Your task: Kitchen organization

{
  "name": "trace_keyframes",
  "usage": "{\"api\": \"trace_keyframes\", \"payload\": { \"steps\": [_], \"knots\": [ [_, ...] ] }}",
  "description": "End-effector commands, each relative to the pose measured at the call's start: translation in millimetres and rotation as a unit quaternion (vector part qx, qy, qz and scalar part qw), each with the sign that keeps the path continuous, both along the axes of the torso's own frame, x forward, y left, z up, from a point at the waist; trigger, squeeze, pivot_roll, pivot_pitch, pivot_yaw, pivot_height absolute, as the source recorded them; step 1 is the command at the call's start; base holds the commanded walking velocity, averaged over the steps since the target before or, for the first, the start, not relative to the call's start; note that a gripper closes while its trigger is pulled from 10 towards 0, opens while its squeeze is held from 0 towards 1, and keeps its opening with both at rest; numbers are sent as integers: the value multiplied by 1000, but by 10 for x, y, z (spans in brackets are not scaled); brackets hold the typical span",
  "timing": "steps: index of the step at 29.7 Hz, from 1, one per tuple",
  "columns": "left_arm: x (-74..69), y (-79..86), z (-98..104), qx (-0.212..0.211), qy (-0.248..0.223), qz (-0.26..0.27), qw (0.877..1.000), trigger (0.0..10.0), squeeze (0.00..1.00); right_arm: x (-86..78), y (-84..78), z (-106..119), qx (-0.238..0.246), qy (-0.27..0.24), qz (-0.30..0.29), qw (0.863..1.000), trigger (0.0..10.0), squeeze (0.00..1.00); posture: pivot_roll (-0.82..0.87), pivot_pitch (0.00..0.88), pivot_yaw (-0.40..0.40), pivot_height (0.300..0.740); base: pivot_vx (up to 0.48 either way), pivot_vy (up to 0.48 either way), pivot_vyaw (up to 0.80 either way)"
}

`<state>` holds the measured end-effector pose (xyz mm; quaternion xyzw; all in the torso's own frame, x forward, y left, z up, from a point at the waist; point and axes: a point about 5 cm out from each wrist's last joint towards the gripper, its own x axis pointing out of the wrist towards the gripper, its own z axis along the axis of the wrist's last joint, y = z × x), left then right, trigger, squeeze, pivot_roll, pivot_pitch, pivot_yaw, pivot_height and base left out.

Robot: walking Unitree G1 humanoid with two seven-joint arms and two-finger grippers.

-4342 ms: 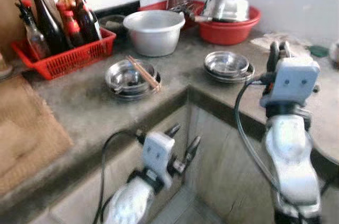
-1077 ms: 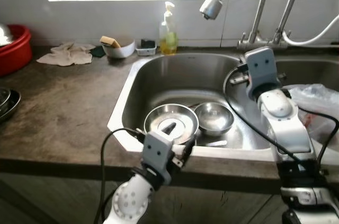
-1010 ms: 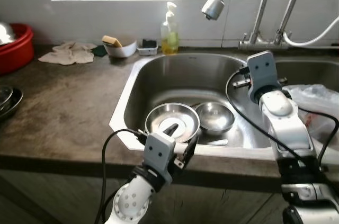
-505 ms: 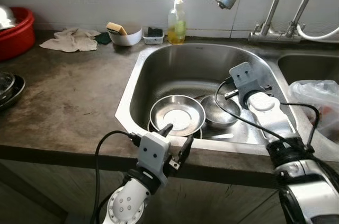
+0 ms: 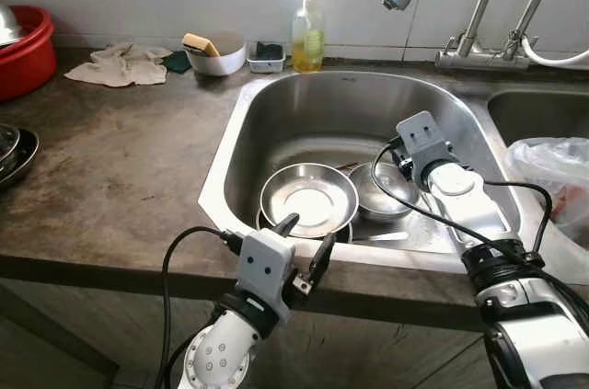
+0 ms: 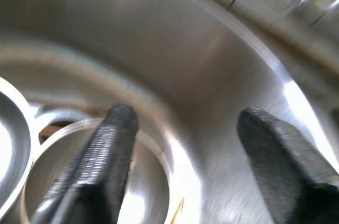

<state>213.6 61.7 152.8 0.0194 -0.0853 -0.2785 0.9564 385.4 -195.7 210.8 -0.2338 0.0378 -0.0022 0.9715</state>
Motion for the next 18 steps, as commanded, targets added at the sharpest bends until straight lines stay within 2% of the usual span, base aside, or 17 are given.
{"api": "trace_keyframes", "payload": {
  "steps": [1, 3, 4, 5, 9, 10, 12, 14, 15, 16, 18],
  "knots": [
    [20, 10, -47, 8, 13, 4, 1000, 10000, 0, -48, 25, 230, 25, -66, 3, 997, 10000, 0, 211, 132, -21, 740, 0, 0, 0],
    [35, 17, -41, 8, 11, 8, 1000, 10000, 0, -124, 61, 354, 42, -109, 13, 993, 10000, 0, 209, 124, -20, 740, 0, 0, 0],
    [35, 17, -41, 8, 11, 8, 1000, 10000, 0, -124, 61, 354, 42, -109, 13, 993, 10000, 0, 209, 124, -20, 740, 0, 0, 0],
    [52, 25, -42, 9, 10, 10, 1000, 10000, 0, -219, 93, 450, 56, -144, 22, 988, 10000, 0, 204, 118, -17, 740, 0, 0, 0],
    [63, 31, -43, 9, 9, 12, 1000, 10000, 0, -303, 109, 503, 61, -166, 25, 984, 10000, 0, 201, 111, -17, 740, 0, 0, 0],
    [70, 36, -46, 9, 9, 12, 1000, 10000, 0, -368, 125, 527, 71, -180, 28, 981, 10000, 0, 194, 103, -10, 740, 0, 0, 0],
    [90, 47, -50, 10, 8, 14, 1000, 10000, 0, -539, 172, 528, 91, -203, 33, 974, 10000, 0, 188, 94, -10, 740, 0, 0, 0],
    [100, 50, -53, 10, 7, 14, 1000, 10000, 0, -578, 187, 521, 98, -207, 35, 973, 10000, 0, 187, 93, -8, 740, 0, 0, 0],
    [112, 55, -50, 9, 6, 15, 1000, 10000, 0, -685, 222, 474, 106, -213, 36, 971, 10000, 0, 183, 90, -5, 740, 0, 0, 0],
    [112, 55, -50, 9, 6, 15, 1000, 10000, 0, -685, 222, 474, 106, -213, 36, 971, 10000, 0, 183, 90, -5, 740, 0, 0, 0],
    [131, 60, -42, 7, 4, 17, 1000, 10000, 0, -828, 255, 384, 123, -214, 37, 968, 10000, 0, 179, 76, -4, 740, 0, 0, 0]
  ]
}}
